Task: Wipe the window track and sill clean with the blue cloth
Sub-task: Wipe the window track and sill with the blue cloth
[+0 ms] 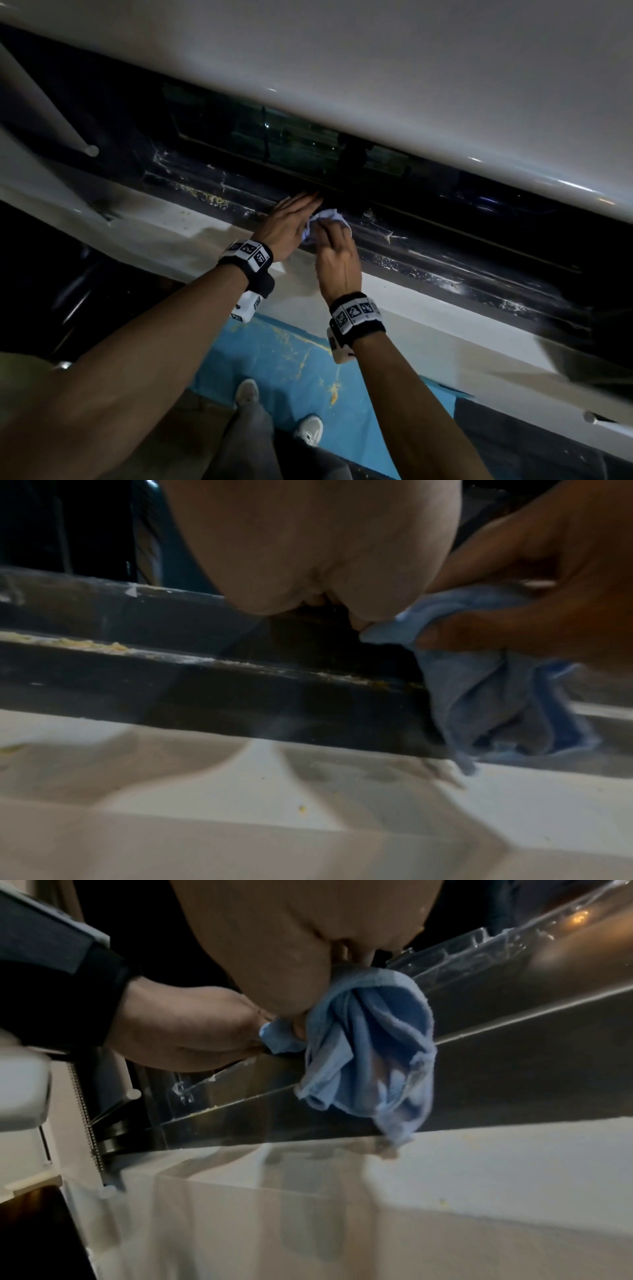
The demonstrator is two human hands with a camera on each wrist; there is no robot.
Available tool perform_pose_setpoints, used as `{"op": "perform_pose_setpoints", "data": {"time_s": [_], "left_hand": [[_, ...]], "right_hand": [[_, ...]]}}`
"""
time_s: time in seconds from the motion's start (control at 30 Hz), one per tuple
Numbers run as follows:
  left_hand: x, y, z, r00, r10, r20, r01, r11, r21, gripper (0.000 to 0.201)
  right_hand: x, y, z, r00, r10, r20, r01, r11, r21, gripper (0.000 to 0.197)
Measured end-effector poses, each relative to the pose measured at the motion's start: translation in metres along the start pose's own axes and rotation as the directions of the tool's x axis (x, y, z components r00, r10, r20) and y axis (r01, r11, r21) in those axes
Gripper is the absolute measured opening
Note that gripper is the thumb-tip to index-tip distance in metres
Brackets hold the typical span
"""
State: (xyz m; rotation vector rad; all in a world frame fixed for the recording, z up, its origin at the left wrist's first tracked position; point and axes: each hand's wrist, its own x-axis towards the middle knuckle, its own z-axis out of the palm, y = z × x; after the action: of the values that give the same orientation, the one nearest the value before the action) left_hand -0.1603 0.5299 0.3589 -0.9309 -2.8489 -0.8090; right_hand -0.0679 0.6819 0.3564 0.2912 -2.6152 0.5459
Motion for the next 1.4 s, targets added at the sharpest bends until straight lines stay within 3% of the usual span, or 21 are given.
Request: {"op": "perform_pose_setpoints", "data": {"time_s": [0.3, 0.47, 0.6, 0.7, 0.8, 0.9, 1.0, 1.13, 1.3, 1.4], "left_hand": [[-0.001, -0.005, 0.003, 0.998, 0.03, -0.047, -0.028, 0.999, 0.026, 0.081], [-0.005, 0.0, 0.011, 0.997, 0.012, -0.074, -0.008, 0.999, 0.051, 0.066], [-0.006, 0.0, 0.015, 0.997, 0.014, -0.069, -0.004, 0.988, 0.152, 0.068], [-0.008, -0.001, 0.013, 0.999, 0.032, -0.031, -0.023, 0.967, 0.252, 0.069], [-0.009, 0.004, 0.014, 1.0, 0.005, -0.011, -0.001, 0.952, 0.306, 0.074], [-0.008, 0.009, 0.017, 1.0, -0.028, -0.014, 0.031, 0.937, 0.347, 0.084], [-0.008, 0.01, 0.02, 0.999, -0.041, -0.018, 0.044, 0.935, 0.352, 0.084], [-0.01, 0.009, 0.017, 0.999, -0.051, -0.007, 0.05, 0.939, 0.341, 0.075], [-0.007, 0.011, 0.021, 0.997, -0.076, 0.006, 0.069, 0.935, 0.348, 0.079], [-0.006, 0.012, 0.022, 0.997, -0.079, 0.009, 0.071, 0.932, 0.354, 0.083]], "right_hand": [[-0.018, 0.05, -0.019, 0.998, -0.061, 0.01, 0.061, 0.994, -0.086, 0.053], [0.003, 0.025, -0.008, 1.0, -0.01, -0.019, 0.009, 0.999, -0.041, 0.042], [-0.005, 0.045, -0.02, 0.997, -0.07, 0.028, 0.071, 0.996, -0.059, 0.049], [-0.022, 0.065, -0.039, 1.0, -0.015, -0.011, 0.014, 0.997, -0.077, 0.051], [-0.015, 0.052, -0.034, 0.998, 0.056, -0.005, -0.056, 0.992, -0.116, 0.04], [0.003, 0.028, -0.019, 0.999, 0.028, 0.033, -0.023, 0.992, -0.124, 0.034], [-0.001, 0.038, -0.024, 0.998, -0.017, 0.058, 0.024, 0.992, -0.123, 0.04], [-0.027, 0.069, -0.045, 0.999, 0.033, 0.025, -0.03, 0.992, -0.124, 0.048], [-0.01, 0.045, -0.03, 0.996, 0.087, 0.015, -0.084, 0.982, -0.168, 0.03], [-0.007, 0.047, -0.031, 0.998, 0.043, 0.039, -0.036, 0.987, -0.155, 0.036]]}}
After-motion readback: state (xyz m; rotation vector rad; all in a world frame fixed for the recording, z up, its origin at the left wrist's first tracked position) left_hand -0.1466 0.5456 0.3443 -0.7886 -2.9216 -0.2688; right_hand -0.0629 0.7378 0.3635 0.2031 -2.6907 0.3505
